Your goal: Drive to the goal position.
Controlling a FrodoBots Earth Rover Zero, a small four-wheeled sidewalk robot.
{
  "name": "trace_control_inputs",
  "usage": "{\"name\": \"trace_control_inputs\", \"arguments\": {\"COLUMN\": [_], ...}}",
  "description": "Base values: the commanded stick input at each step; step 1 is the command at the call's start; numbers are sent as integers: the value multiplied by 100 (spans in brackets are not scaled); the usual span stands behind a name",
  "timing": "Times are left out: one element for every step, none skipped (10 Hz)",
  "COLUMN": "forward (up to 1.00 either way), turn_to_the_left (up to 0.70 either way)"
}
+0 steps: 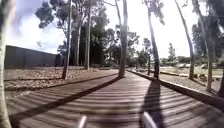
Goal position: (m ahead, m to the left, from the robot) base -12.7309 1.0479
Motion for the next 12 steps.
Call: {"name": "trace_control_inputs", "arguments": {"forward": [85, 85, 85, 85, 85, 85, 85, 85, 85, 85, 74, 51], "turn_to_the_left": [0, 0, 0, 0, 0, 0, 0, 0, 0, 0, 0, 0]}}
